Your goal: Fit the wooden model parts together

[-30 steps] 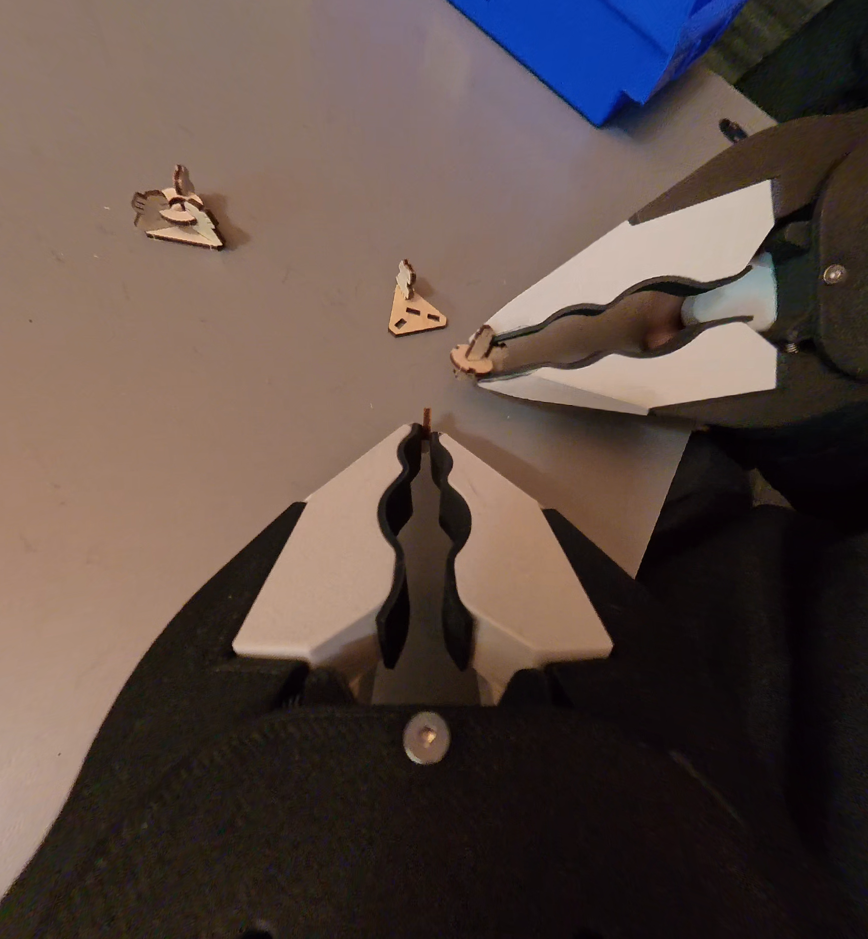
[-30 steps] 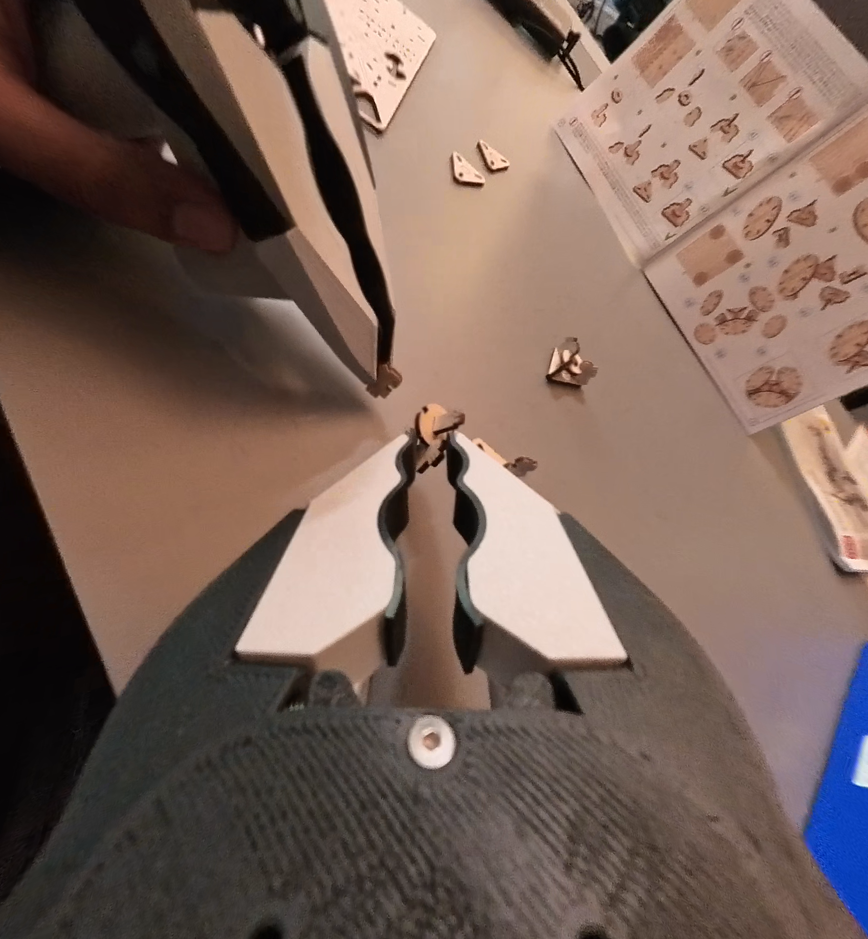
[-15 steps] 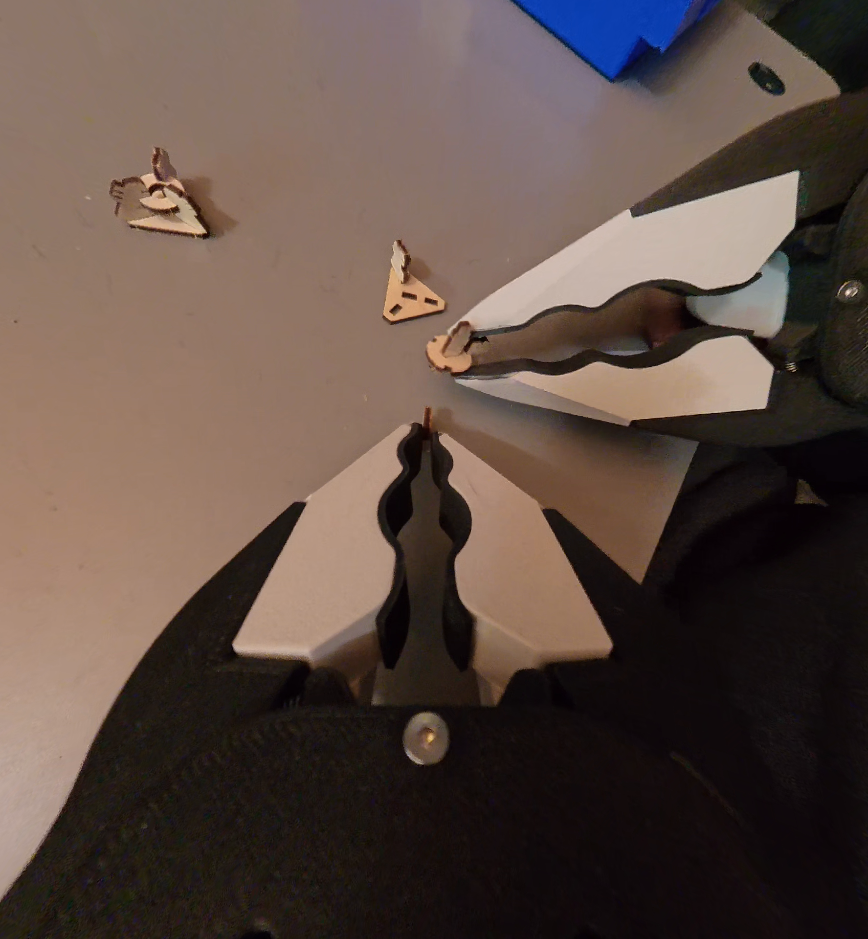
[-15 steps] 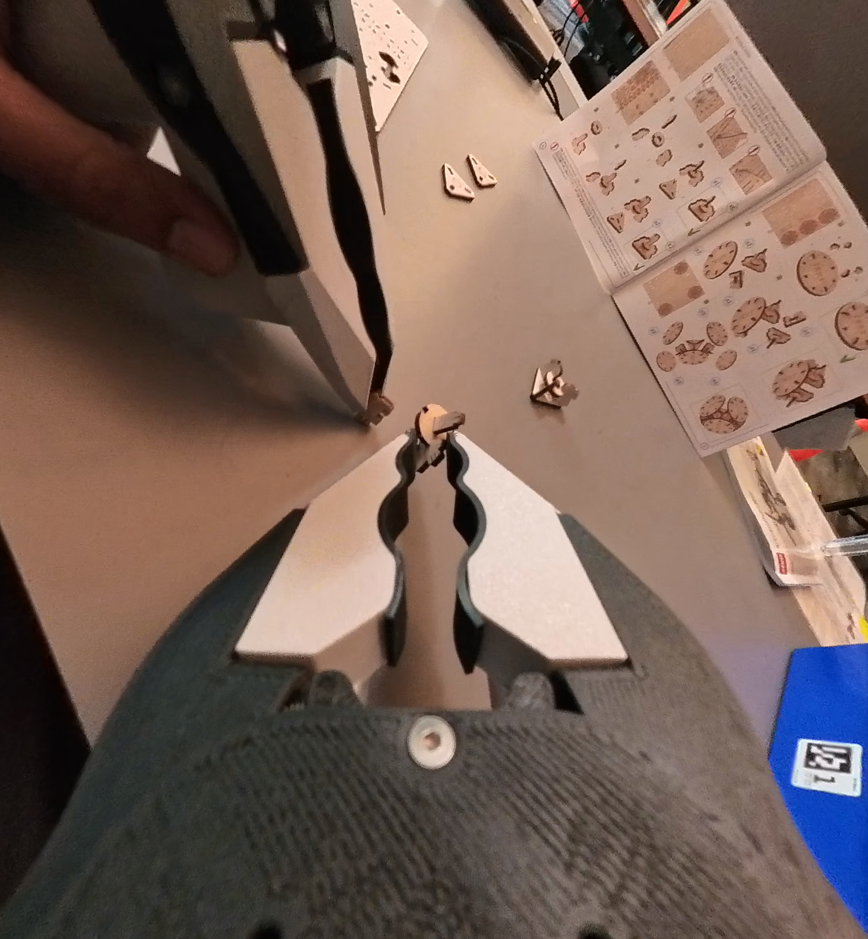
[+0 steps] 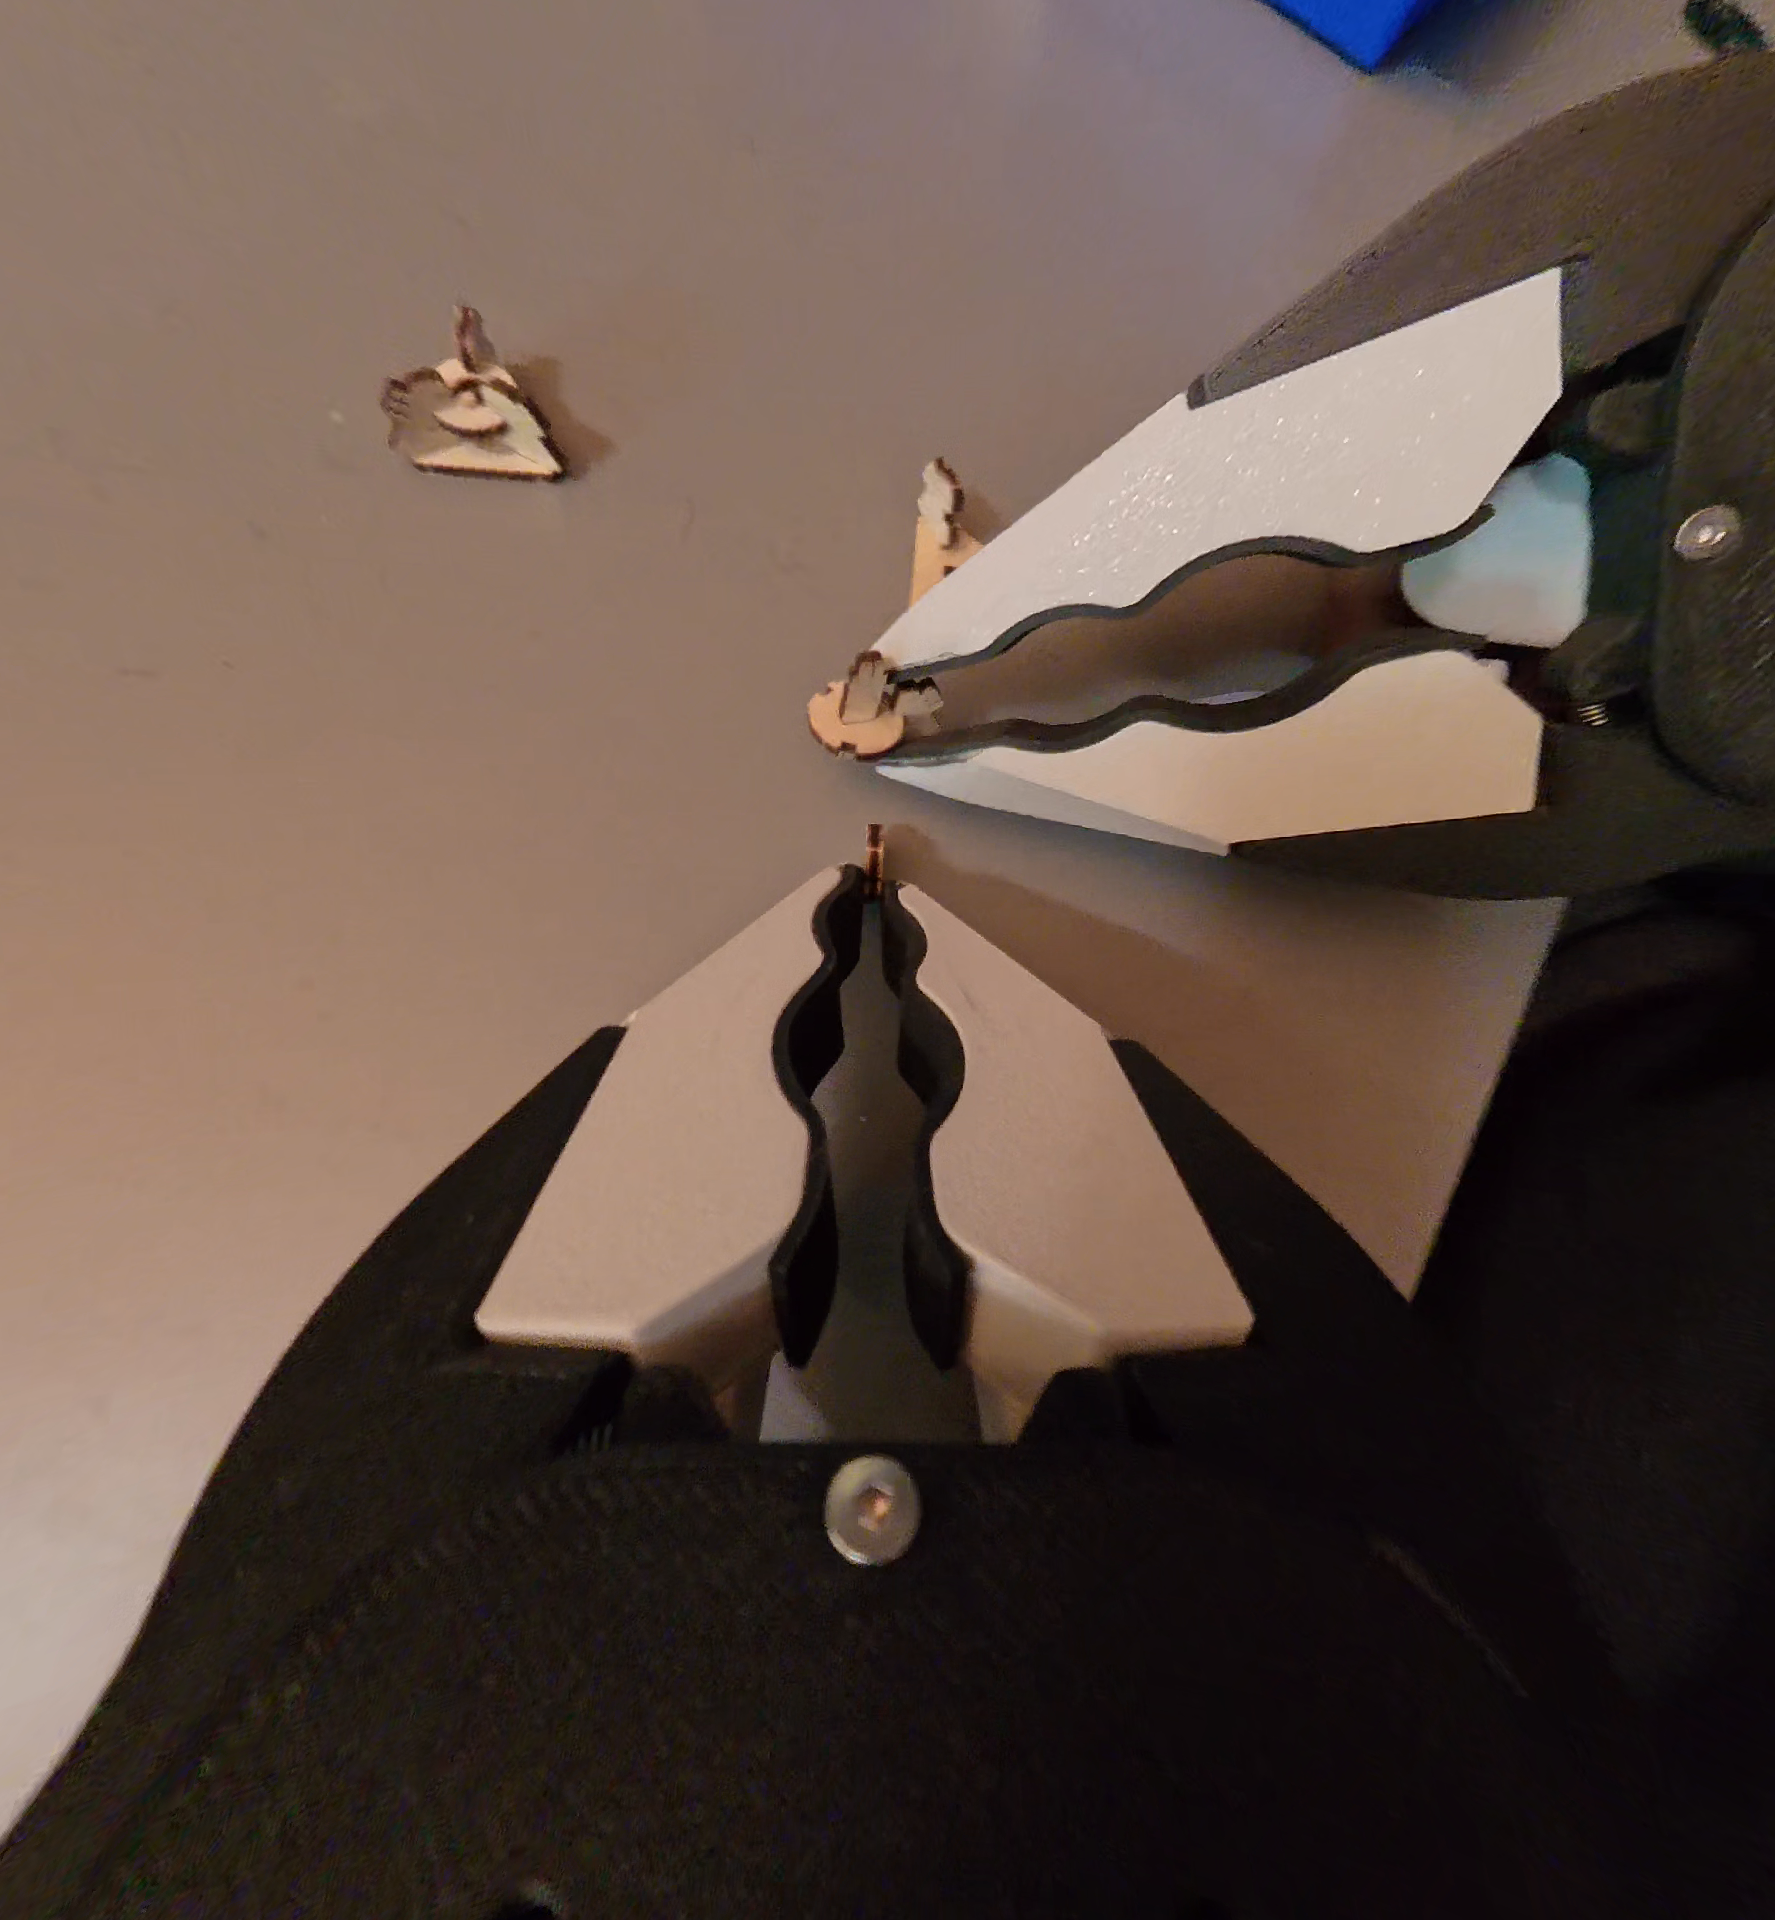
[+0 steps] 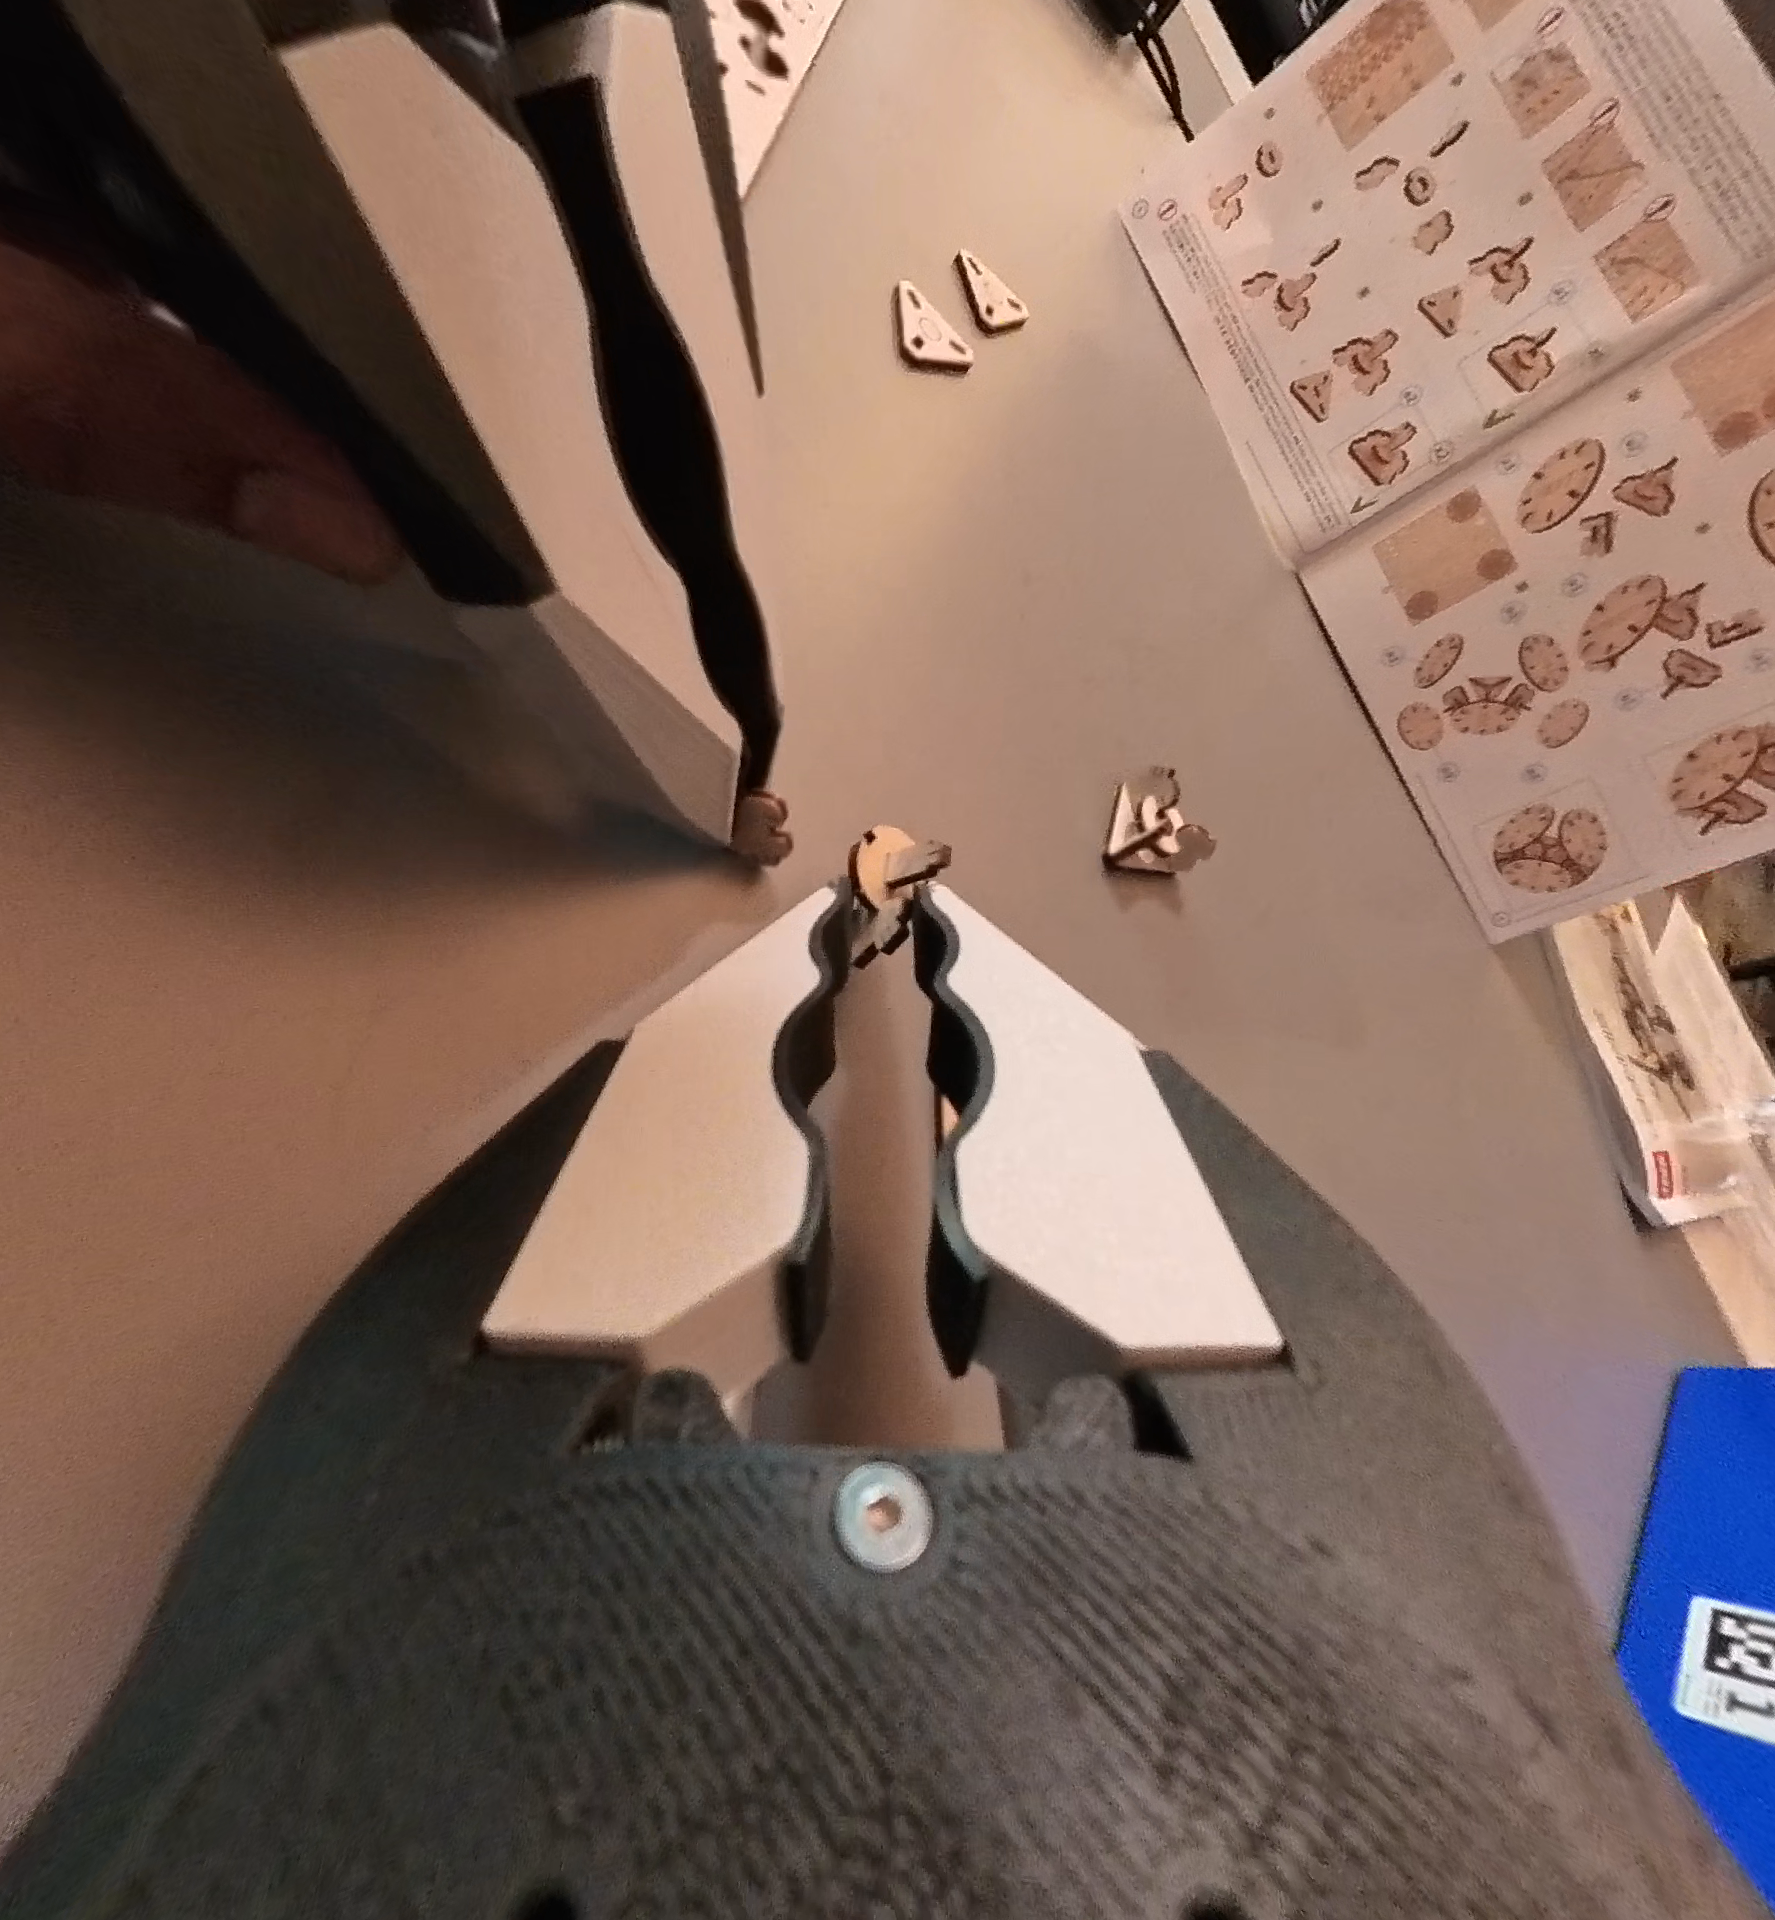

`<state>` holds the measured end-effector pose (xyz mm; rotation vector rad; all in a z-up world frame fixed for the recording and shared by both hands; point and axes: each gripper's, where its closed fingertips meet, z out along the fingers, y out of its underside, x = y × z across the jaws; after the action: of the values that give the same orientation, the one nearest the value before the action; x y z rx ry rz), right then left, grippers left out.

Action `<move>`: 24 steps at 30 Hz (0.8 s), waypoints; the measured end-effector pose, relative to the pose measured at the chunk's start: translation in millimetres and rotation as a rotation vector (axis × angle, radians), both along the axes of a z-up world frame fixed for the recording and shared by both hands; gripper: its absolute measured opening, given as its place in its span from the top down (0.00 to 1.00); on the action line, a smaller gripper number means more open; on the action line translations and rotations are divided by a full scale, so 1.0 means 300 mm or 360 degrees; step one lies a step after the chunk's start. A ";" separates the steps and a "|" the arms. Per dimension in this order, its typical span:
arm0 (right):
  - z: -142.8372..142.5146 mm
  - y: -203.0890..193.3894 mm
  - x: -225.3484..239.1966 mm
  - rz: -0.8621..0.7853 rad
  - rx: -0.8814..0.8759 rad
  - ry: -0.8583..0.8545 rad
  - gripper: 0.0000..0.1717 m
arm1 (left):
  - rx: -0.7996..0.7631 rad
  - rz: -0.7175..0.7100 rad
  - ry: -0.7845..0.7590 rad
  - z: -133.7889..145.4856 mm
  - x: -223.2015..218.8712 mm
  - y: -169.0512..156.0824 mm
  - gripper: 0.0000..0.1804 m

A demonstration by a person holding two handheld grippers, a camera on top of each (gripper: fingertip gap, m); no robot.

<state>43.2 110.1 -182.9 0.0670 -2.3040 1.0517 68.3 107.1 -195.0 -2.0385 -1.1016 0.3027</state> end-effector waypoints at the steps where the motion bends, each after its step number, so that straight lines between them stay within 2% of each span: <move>1: -0.001 -0.001 -0.006 -0.0013 0.0001 -0.0013 0.94 | -0.0044 -0.0001 0.0030 0.000 -0.010 -0.010 1.00; 6: 0.017 0.017 0.002 -0.0005 -0.0047 0.0004 0.95 | -0.0178 -0.0080 0.0129 -0.001 -0.020 -0.007 1.00; 10: -0.004 0.034 0.029 0.0036 0.0084 0.0211 0.94 | -0.0212 -0.0124 0.0199 0.008 -0.018 0.004 1.00; 13: -0.003 0.046 0.028 0.0018 0.0124 0.0330 0.95 | -0.0166 -0.0157 0.0178 0.011 -0.010 0.012 1.00; 19: 0.002 0.044 0.051 0.0075 0.0097 0.0336 0.94 | -0.0031 -0.0213 0.0132 0.026 0.003 0.025 1.00; 24: 0.005 0.054 0.041 0.0024 0.0211 0.0615 0.94 | -0.0099 -0.0245 0.0073 -0.004 0.008 0.033 1.00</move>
<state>55.5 126.3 -181.3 0.3135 -2.0185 0.8093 70.7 117.1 -196.2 -2.1468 -0.9115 0.3068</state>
